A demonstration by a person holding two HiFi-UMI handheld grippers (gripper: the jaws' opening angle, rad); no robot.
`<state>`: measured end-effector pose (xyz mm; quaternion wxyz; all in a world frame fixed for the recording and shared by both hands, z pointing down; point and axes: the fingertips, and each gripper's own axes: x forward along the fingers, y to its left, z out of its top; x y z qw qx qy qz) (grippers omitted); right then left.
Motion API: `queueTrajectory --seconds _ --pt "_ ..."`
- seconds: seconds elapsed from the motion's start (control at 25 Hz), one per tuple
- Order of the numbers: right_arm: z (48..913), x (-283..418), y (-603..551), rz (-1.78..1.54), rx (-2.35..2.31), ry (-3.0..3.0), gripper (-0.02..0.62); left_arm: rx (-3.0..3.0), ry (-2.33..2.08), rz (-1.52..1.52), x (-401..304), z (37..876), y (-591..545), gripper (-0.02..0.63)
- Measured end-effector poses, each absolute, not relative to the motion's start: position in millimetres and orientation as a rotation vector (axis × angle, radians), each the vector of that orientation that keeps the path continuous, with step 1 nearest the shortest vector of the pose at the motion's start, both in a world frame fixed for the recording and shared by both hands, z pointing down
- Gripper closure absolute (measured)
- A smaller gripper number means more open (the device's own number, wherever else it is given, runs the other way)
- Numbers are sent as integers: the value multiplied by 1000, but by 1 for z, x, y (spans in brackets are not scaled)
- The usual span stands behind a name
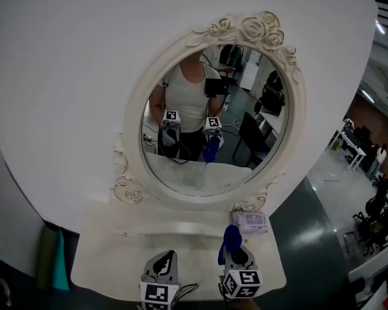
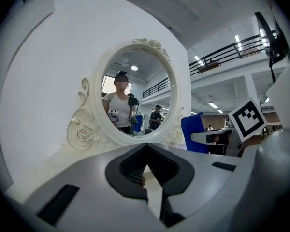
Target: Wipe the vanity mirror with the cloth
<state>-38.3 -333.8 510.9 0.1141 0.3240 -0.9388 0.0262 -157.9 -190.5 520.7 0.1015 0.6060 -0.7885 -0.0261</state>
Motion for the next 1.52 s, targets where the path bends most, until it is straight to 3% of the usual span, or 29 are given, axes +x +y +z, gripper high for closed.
queueTrajectory --seconds 0.84,1.52 --pt "509 20 -298 170 760 -2856 525 1552 -2494 -11 -91 501 -148 597" --pt "505 15 -306 64 753 -2852 526 1595 -2499 -13 -99 496 -175 597"
